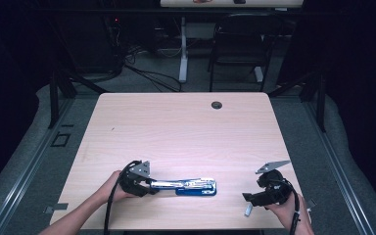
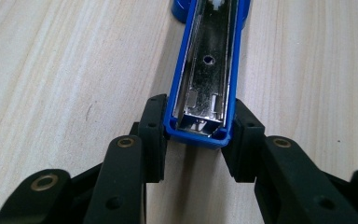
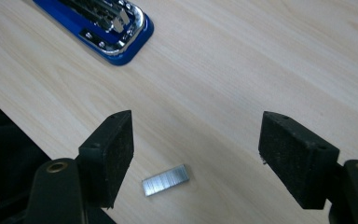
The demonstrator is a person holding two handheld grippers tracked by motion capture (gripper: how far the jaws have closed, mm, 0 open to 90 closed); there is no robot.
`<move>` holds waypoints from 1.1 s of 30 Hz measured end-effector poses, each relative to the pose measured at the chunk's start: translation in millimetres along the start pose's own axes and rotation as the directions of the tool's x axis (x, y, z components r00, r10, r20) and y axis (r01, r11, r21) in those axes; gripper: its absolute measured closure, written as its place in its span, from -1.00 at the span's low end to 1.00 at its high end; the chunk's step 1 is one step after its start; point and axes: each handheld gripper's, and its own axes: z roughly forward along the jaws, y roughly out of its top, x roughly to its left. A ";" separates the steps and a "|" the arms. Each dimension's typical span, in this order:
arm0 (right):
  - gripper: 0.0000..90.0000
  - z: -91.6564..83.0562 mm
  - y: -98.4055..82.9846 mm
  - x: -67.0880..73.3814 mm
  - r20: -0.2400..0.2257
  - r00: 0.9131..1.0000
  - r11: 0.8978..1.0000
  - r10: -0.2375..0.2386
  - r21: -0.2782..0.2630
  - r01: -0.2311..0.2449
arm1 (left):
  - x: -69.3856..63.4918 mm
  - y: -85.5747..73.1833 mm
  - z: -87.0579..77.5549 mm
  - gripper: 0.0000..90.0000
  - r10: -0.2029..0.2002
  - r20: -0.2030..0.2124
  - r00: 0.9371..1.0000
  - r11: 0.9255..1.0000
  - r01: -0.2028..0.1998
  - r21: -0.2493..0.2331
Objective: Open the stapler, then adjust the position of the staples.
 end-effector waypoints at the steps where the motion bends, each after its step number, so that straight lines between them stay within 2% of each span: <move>1: -0.42 0.0 -1.4 -0.2 0.001 1.000 1.000 0.004 0.008 -0.004 | 0.3 -0.7 1.0 0.44 -0.004 0.007 1.000 1.000 0.004 -0.015; 2: -0.42 1.4 -2.8 -0.9 -0.004 1.000 1.000 0.009 0.006 -0.009 | -0.1 0.1 0.1 0.44 -0.001 -0.001 1.000 1.000 0.001 0.000; 5: -0.42 2.2 -2.8 -0.6 -0.004 1.000 1.000 0.015 0.017 -0.015 | -0.3 0.1 0.1 0.44 -0.002 0.000 1.000 1.000 0.002 0.001; 9: -0.42 3.8 -3.6 -2.1 0.005 1.000 0.999 -0.001 0.036 0.001 | 0.0 -0.2 0.6 0.44 -0.003 0.003 1.000 1.000 0.003 -0.008; 13: -0.42 5.3 -3.0 -2.1 -0.006 1.000 0.999 0.012 0.038 -0.012 | 0.2 -0.5 1.1 0.44 -0.005 0.006 1.000 1.000 0.005 -0.016; 16: -0.41 9.1 -2.6 -2.4 -0.005 1.000 0.997 -0.006 0.079 0.006 | 0.3 -0.6 1.1 0.44 -0.004 0.007 1.000 1.000 0.004 -0.016; 18: -0.41 10.9 -2.5 -1.8 -0.011 1.000 0.997 -0.007 0.081 0.008 | 0.4 -0.6 1.1 0.44 -0.004 0.007 1.000 1.000 0.004 -0.016; 26: -0.27 16.7 -4.0 4.3 -0.030 0.998 0.992 -0.061 0.112 0.064 | 1.6 0.0 0.6 0.44 -0.003 0.017 1.000 1.000 0.003 -0.009; 28: -0.21 19.1 -3.2 6.4 -0.030 0.995 0.983 -0.095 0.157 0.099 | 1.6 0.1 0.5 0.44 -0.002 0.019 1.000 1.000 0.002 -0.007; 31: -0.12 25.5 -4.8 11.5 -0.040 0.993 0.975 -0.115 0.189 0.120 | 1.6 0.3 0.3 0.44 0.000 0.016 1.000 1.000 0.000 -0.003; 32: -0.10 26.3 -4.6 11.8 -0.043 0.990 0.967 -0.134 0.212 0.140 | 1.6 0.3 0.3 0.44 0.001 0.016 1.000 1.000 -0.001 -0.003; 33: -0.08 28.0 -5.2 12.8 -0.047 0.990 0.965 -0.137 0.220 0.144 | 1.7 0.3 0.4 0.44 0.001 0.017 1.000 1.000 -0.001 -0.004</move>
